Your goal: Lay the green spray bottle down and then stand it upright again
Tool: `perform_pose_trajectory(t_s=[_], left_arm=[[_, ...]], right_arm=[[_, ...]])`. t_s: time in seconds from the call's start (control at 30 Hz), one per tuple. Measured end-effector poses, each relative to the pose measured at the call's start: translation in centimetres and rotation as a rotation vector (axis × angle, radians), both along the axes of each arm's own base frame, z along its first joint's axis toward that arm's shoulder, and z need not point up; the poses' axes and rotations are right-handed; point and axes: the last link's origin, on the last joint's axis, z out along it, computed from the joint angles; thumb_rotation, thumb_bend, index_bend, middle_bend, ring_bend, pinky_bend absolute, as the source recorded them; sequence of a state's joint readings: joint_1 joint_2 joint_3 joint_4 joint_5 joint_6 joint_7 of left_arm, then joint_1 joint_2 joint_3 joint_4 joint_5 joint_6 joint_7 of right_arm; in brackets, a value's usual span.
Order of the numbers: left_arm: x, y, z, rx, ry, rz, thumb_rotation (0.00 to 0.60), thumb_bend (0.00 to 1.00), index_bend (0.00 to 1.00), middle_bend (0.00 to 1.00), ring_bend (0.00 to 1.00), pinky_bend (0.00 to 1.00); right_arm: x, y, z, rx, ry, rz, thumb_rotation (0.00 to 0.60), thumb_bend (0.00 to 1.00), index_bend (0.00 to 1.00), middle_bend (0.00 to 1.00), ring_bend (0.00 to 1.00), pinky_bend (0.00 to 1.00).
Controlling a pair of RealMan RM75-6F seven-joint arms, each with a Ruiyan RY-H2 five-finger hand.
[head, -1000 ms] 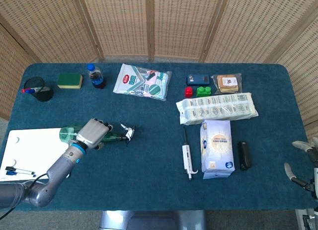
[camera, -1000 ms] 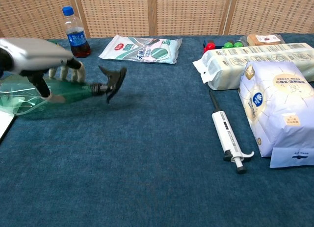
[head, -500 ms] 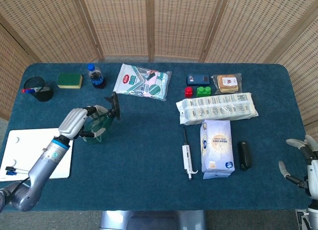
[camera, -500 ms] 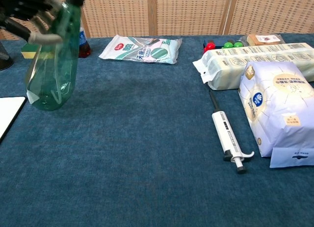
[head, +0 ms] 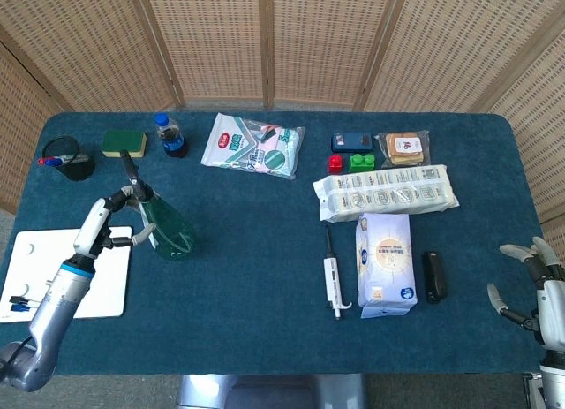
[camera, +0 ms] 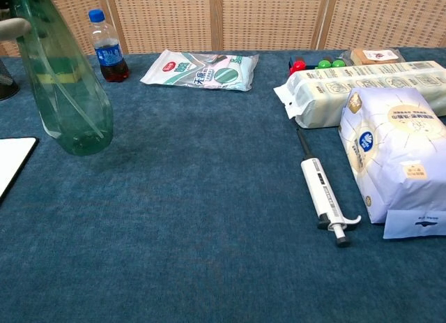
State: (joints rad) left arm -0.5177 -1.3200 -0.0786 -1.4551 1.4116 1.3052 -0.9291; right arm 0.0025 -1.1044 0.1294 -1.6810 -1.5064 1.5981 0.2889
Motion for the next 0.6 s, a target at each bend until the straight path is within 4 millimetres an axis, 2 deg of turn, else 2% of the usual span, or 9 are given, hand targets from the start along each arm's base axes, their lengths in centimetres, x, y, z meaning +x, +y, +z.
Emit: perform_pose_trajectory(t_s=[0.13,0.33,0.6], left_arm=[[-0.7,-0.5,-1.2,-0.013,-0.032,-0.009,0.600,0.41,0.44,0.38,0.37,0.60],[-0.6,-0.9,-3.1,-0.035,-0.069,-0.037,0.600,0.41,0.44,0.38,0.36,0.59],[-0.5,-1.2,-4.2,-0.043,-0.064,-0.077,0.600,0.41,0.45,0.38,0.36,0.58]], right_arm=[[0.0,-0.1,-0.1,0.000,-0.001,-0.003,0.600,0.38,0.26,0.30,0.08,0.18],[-0.1,0.0,0.1,-0.005,0.002,-0.007,0.600,0.38,0.26,0.30,0.08,0.18],[-0.2,0.2,0.1,-0.006,-0.002,-0.015,0.600,0.38,0.26,0.30,0.08,0.18]])
